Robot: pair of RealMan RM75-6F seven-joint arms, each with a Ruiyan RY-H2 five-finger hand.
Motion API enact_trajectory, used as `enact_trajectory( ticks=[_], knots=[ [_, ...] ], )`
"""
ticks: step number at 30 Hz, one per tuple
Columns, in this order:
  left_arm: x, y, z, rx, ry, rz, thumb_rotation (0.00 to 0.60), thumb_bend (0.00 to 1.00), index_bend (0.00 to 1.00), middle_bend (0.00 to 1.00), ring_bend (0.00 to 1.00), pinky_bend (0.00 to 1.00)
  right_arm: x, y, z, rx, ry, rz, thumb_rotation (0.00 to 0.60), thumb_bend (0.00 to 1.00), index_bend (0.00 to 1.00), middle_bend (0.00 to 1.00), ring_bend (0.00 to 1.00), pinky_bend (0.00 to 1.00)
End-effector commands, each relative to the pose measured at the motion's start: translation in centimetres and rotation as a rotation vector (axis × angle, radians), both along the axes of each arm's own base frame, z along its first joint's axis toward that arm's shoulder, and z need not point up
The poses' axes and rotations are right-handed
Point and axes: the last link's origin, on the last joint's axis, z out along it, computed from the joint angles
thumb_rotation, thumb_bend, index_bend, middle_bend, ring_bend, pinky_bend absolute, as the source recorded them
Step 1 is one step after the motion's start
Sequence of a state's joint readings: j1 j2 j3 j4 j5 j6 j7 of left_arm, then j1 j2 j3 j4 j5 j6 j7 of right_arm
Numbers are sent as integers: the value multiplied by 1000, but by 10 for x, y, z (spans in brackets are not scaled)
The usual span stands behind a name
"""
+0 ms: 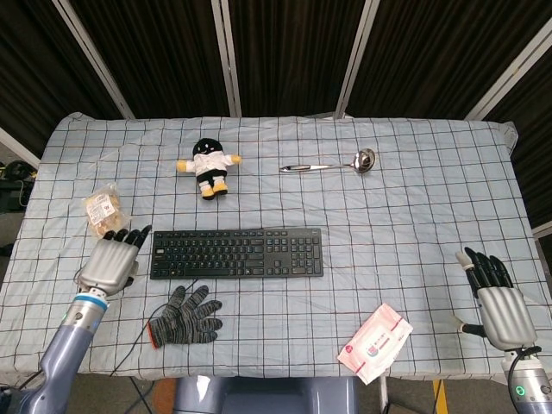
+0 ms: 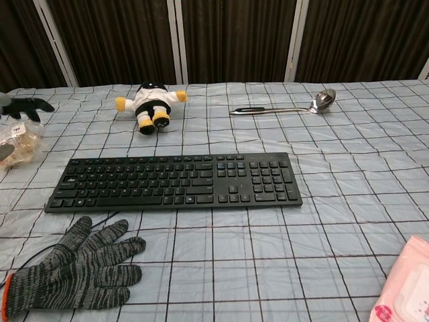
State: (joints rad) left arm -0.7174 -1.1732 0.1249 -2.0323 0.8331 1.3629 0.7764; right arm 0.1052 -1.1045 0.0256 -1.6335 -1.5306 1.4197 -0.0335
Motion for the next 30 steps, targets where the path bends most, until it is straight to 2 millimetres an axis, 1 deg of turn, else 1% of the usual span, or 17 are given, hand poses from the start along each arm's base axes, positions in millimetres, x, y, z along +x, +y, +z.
enact_trajectory(
  ticks=[1,4,5,7,9,10,15,19,30],
  knots=[
    [-35,-42,37,141,-58,-2,600,124,0,0,0,0,0,0,0,-2,7,5,600,68,0,0,0,0],
    [-53,-60,47,218,-97,-25,600,60,0,0,0,0,1,0,0,-10,18,12,600,68,0,0,0,0],
    [-59,-65,50,245,-114,-32,600,55,0,0,0,0,1,0,0,-12,22,14,600,68,0,0,0,0],
    [-75,-84,57,305,-144,-59,600,47,0,0,0,0,2,-1,0,-21,27,25,600,69,0,0,0,0],
    [-87,-97,59,323,-150,-72,600,44,0,0,0,0,2,-1,0,-22,28,28,600,68,0,0,0,0],
    [-91,-100,59,327,-152,-68,600,44,0,0,0,0,2,-1,-1,-22,27,27,600,67,0,0,0,0],
    [-95,-100,63,351,-170,-84,600,44,0,0,0,0,2,-1,-1,-23,27,24,600,68,0,0,0,0],
    [-95,-99,61,346,-168,-103,600,44,0,0,0,0,2,-2,-2,-24,25,27,600,67,0,0,0,0],
    [-97,-100,59,327,-182,-66,600,46,0,0,0,0,2,-3,-3,-22,22,25,600,67,0,0,0,0]
  ],
)
